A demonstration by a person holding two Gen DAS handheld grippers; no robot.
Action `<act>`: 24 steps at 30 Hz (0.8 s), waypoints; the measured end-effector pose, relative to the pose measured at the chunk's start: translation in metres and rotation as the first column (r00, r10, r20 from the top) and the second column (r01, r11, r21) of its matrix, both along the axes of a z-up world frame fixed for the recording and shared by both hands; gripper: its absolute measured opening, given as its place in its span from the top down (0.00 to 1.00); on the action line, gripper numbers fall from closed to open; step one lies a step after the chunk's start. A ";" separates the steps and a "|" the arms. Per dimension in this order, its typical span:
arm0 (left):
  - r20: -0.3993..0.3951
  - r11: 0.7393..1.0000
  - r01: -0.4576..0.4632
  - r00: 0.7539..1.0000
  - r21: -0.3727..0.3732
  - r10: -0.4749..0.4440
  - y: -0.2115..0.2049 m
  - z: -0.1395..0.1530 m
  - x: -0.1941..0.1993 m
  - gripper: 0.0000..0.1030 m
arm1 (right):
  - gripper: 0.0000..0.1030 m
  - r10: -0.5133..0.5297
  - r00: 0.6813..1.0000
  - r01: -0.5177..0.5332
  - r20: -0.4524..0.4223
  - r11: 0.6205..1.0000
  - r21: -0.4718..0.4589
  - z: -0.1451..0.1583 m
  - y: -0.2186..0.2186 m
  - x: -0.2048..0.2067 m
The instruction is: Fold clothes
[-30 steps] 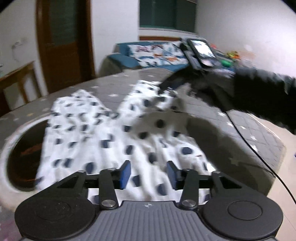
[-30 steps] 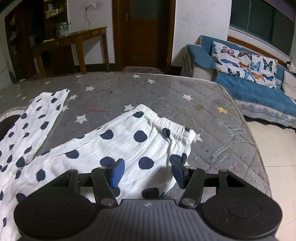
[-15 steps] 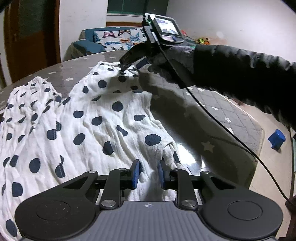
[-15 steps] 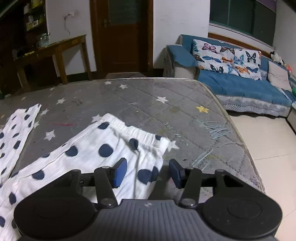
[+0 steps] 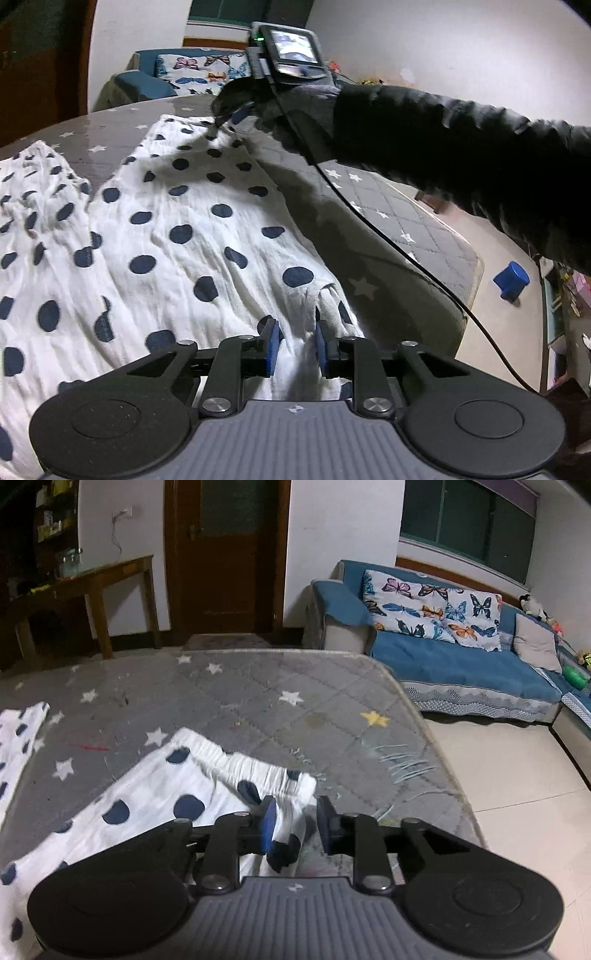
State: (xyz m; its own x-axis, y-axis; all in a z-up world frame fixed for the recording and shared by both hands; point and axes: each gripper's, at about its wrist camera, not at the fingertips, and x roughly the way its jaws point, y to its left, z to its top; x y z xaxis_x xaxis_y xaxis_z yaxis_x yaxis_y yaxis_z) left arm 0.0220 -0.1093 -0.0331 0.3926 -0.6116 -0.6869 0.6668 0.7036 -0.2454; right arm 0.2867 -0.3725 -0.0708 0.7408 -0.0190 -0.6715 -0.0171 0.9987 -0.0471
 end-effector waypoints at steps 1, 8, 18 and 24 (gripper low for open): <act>0.003 1.000 -0.006 1.000 -0.001 0.006 0.002 0.002 0.001 0.77 | 0.75 0.010 1.000 -0.010 0.006 1.000 0.001 0.004 0.001 -0.004; 0.075 0.992 -0.120 0.990 -0.029 0.122 0.037 0.026 0.005 0.71 | 0.57 0.195 0.981 -0.195 -0.020 0.981 -0.003 0.020 0.028 -0.049; 0.072 0.910 -0.413 0.909 0.020 0.411 0.108 0.024 0.033 0.73 | 0.55 0.422 0.905 -0.417 -0.056 0.905 0.084 0.019 0.079 -0.148; 0.058 0.872 -0.487 0.873 0.053 0.484 0.137 0.008 0.035 0.74 | 0.55 0.459 0.886 -0.455 -0.060 0.887 0.077 0.014 0.084 -0.195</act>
